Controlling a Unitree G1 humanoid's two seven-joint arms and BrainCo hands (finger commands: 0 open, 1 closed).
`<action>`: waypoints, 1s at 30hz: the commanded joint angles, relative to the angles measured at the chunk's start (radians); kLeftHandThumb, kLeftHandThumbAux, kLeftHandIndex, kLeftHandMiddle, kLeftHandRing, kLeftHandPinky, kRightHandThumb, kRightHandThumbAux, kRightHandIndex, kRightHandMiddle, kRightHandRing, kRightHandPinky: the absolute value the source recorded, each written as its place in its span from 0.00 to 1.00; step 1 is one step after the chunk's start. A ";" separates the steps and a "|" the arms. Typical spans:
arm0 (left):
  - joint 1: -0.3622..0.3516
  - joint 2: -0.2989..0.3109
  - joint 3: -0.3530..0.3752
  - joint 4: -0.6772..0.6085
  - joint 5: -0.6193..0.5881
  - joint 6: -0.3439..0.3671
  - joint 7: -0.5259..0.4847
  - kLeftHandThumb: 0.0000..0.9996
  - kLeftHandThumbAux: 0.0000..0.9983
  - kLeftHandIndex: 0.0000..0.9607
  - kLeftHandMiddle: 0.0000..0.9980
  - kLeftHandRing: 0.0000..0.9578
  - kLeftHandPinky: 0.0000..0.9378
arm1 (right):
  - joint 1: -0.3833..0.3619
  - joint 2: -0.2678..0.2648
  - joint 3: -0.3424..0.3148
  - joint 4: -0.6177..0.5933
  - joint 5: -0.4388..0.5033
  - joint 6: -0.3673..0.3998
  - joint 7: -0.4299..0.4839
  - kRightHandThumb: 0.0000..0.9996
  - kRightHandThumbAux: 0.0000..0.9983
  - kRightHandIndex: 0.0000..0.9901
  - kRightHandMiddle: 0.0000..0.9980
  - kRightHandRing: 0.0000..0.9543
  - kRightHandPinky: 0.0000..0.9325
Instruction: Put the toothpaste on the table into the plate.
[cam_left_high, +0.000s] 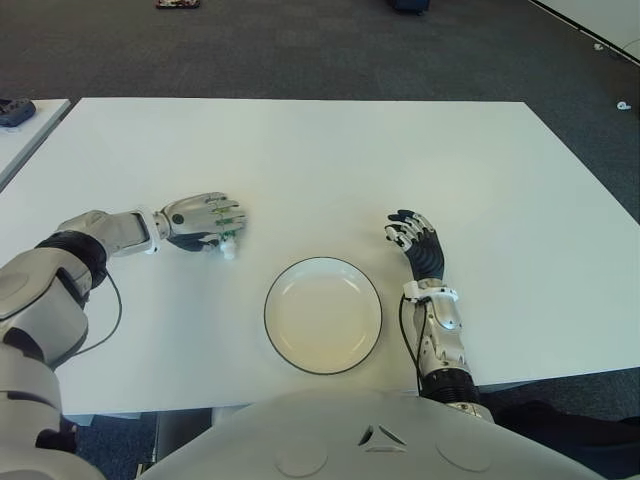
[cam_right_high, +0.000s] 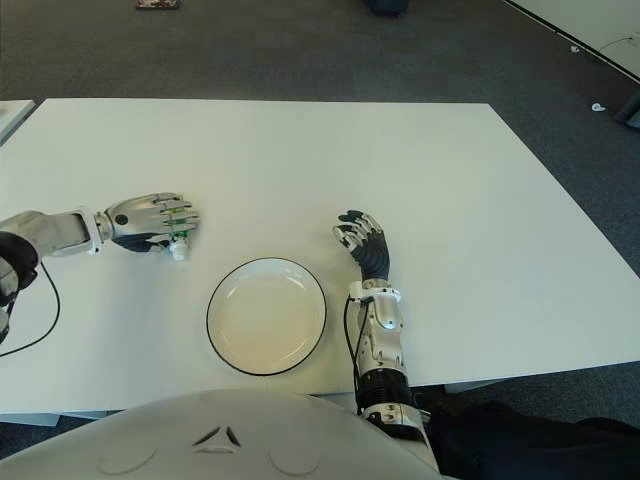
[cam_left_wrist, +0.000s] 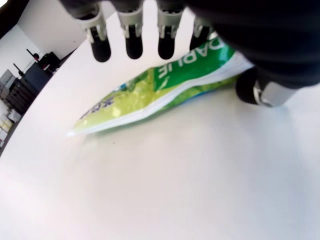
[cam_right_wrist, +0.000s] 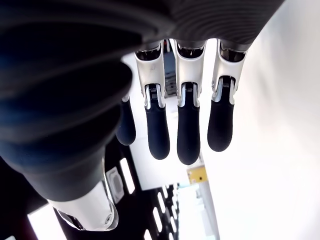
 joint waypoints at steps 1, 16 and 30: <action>0.056 -0.057 -0.053 0.059 0.025 -0.007 -0.048 0.45 0.31 0.00 0.00 0.00 0.00 | 0.010 0.011 -0.006 -0.015 0.021 0.012 0.011 0.16 0.86 0.32 0.39 0.45 0.50; 0.041 -0.070 -0.050 0.091 -0.033 -0.022 -0.096 0.51 0.39 0.00 0.00 0.00 0.05 | 0.020 0.011 -0.005 -0.033 0.019 0.018 0.010 0.17 0.87 0.33 0.40 0.46 0.51; 0.035 -0.059 -0.060 0.095 -0.069 -0.006 -0.129 0.55 0.44 0.29 0.30 0.30 0.35 | 0.030 0.012 -0.004 -0.068 0.023 0.056 0.001 0.15 0.90 0.32 0.39 0.45 0.50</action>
